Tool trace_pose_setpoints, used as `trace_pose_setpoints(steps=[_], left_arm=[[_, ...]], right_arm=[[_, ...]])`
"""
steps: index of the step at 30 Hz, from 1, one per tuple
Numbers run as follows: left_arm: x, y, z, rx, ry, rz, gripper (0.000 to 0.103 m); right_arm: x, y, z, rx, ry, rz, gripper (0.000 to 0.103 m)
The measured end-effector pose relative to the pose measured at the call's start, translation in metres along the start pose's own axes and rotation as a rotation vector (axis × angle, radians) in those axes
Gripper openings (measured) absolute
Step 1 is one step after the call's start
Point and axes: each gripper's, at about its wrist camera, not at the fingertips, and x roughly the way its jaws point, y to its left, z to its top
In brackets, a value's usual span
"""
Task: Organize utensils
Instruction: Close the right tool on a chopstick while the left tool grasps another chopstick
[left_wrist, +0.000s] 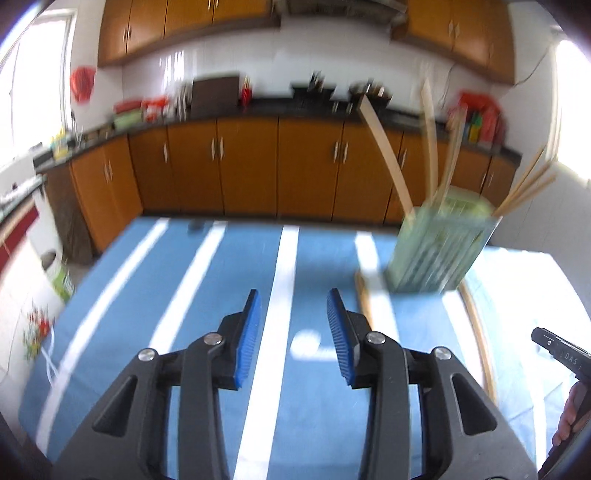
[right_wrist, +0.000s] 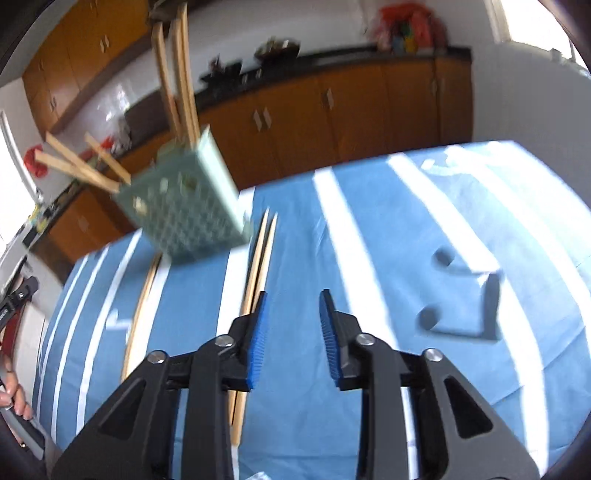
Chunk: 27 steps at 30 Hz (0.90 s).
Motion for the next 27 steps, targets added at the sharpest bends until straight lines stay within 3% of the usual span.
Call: trace_pose_setpoints(steps=[7,12,15,19,22,27], left_arm=[[0.017,0.006,-0.03,-0.005,0.097,-0.02,0.037],[0.022,-0.001,-0.03,-0.011,0.132,-0.048,0.037],[0.027,-0.006,-0.034,-0.01,0.151,-0.08,0.037],[0.034,-0.017,-0.038,-0.005,0.185,-0.139,0.037],[0.04,-0.027,-0.045,0.012,0.215,-0.188,0.037],[0.05,-0.047,-0.056,0.055,0.255,-0.224,0.035]], right_arm=[[0.04,0.029,-0.017,-0.07,0.095,-0.007,0.02],[0.043,0.036,-0.024,-0.11,0.093,-0.025,0.02],[0.042,0.036,-0.025,-0.137,0.085,-0.051,0.012],[0.039,0.023,-0.023,-0.132,0.066,-0.128,0.007],[0.035,-0.001,-0.019,-0.051,0.046,-0.203,0.007],[0.031,-0.02,-0.017,-0.016,0.038,-0.22,0.007]])
